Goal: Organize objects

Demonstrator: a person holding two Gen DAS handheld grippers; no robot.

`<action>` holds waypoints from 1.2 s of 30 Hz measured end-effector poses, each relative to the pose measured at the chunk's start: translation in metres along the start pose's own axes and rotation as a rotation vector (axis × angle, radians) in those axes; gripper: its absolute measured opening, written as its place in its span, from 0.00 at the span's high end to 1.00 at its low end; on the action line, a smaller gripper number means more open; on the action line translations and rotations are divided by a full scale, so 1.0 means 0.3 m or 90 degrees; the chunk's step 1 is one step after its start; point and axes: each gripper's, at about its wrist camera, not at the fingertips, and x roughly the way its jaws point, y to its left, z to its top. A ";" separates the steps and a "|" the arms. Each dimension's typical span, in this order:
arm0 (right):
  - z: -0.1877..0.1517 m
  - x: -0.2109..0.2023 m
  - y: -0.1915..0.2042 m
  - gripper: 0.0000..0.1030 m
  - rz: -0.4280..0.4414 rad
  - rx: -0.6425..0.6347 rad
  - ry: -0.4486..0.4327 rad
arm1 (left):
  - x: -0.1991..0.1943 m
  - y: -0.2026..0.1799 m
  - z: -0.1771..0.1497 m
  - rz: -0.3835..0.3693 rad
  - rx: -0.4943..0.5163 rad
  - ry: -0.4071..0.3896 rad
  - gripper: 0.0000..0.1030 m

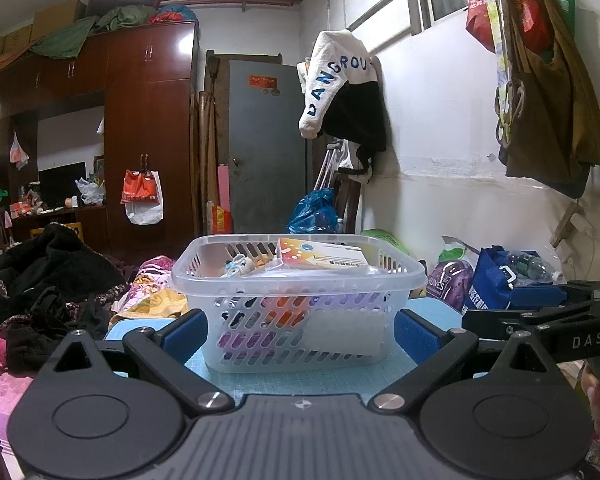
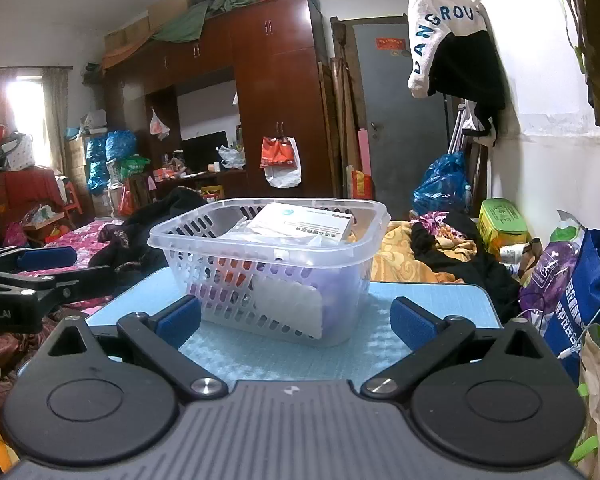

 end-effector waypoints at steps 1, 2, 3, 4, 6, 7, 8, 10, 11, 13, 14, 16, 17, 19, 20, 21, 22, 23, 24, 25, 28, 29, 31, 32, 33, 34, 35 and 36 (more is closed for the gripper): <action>0.000 0.000 0.000 0.00 0.000 0.000 0.000 | 0.001 0.002 0.000 0.001 0.000 0.000 0.02; 0.000 0.000 0.000 0.00 -0.001 0.000 0.001 | 0.002 0.001 0.000 0.003 0.000 0.000 0.02; -0.001 0.000 0.000 0.00 -0.001 0.001 0.000 | 0.003 0.000 0.000 0.003 0.001 -0.001 0.02; -0.001 -0.001 0.000 0.00 0.000 0.002 0.000 | 0.005 -0.001 0.000 0.004 0.001 -0.001 0.02; -0.001 -0.002 0.000 0.00 0.000 0.003 0.001 | 0.005 -0.001 0.000 0.001 0.002 0.000 0.02; 0.001 -0.002 -0.002 0.00 0.000 0.003 0.001 | 0.005 -0.003 -0.001 0.003 0.003 -0.001 0.02; 0.001 -0.002 0.000 0.00 0.000 0.003 0.001 | 0.005 -0.003 -0.002 0.006 0.003 -0.002 0.02; 0.003 -0.001 -0.004 0.00 0.001 0.001 0.001 | 0.006 -0.004 -0.002 0.006 0.003 -0.002 0.02; 0.003 -0.001 -0.003 0.00 0.001 0.001 0.001 | 0.005 -0.003 -0.002 0.004 0.002 -0.002 0.02; 0.002 -0.001 -0.003 0.00 0.001 0.002 0.001 | 0.002 -0.002 -0.002 0.001 0.001 -0.004 0.02; 0.002 -0.001 -0.003 0.00 0.001 0.002 0.001 | 0.001 -0.003 -0.001 0.000 0.002 -0.004 0.02; 0.002 -0.001 -0.004 0.00 0.001 0.003 0.001 | 0.001 -0.006 -0.001 0.000 0.004 -0.004 0.02; 0.002 -0.001 -0.003 0.00 0.000 0.003 0.001 | 0.002 -0.007 -0.002 -0.001 0.005 -0.003 0.02; 0.003 -0.002 -0.006 0.00 0.001 0.003 0.000 | 0.005 -0.010 -0.002 -0.002 0.006 -0.003 0.02; 0.003 -0.001 -0.005 0.00 0.000 0.003 0.000 | 0.006 -0.010 -0.003 -0.002 0.006 -0.002 0.02; 0.002 -0.001 -0.006 0.00 0.001 0.003 0.001 | 0.007 -0.010 -0.004 -0.002 0.005 -0.001 0.02; 0.002 -0.001 -0.006 0.00 0.001 0.003 0.001 | 0.008 -0.011 -0.005 -0.003 0.005 0.000 0.02; 0.002 -0.001 -0.005 0.00 0.001 0.003 0.001 | 0.008 -0.011 -0.006 -0.003 0.005 0.000 0.02; 0.002 -0.001 -0.005 0.00 0.000 0.003 0.000 | 0.009 -0.011 -0.006 -0.004 0.005 0.001 0.02; 0.002 -0.001 -0.006 0.00 0.000 0.003 0.000 | 0.009 -0.012 -0.006 -0.004 0.005 0.002 0.02; 0.002 -0.002 -0.006 0.00 0.000 0.003 0.000 | 0.012 -0.014 -0.006 -0.005 0.005 0.002 0.02; 0.002 -0.002 -0.006 0.00 0.001 0.003 0.000 | 0.012 -0.014 -0.007 -0.005 0.005 0.003 0.02; 0.002 -0.002 -0.005 0.00 0.001 0.003 0.000 | 0.013 -0.015 -0.006 -0.005 0.005 0.002 0.02; 0.002 -0.002 -0.005 0.00 0.001 0.003 0.000 | 0.013 -0.015 -0.007 -0.006 0.005 0.002 0.02; 0.002 -0.002 -0.007 0.00 0.002 0.003 0.000 | 0.013 -0.016 -0.007 -0.006 0.005 0.003 0.02; 0.002 -0.001 -0.008 0.00 0.002 0.003 0.000 | 0.013 -0.016 -0.008 -0.006 0.006 0.003 0.02; 0.002 -0.001 -0.008 0.00 0.002 0.002 0.000 | 0.013 -0.017 -0.008 -0.006 0.006 0.003 0.02; 0.002 -0.001 -0.008 0.00 0.002 0.002 0.000 | 0.014 -0.018 -0.009 -0.007 0.007 0.003 0.02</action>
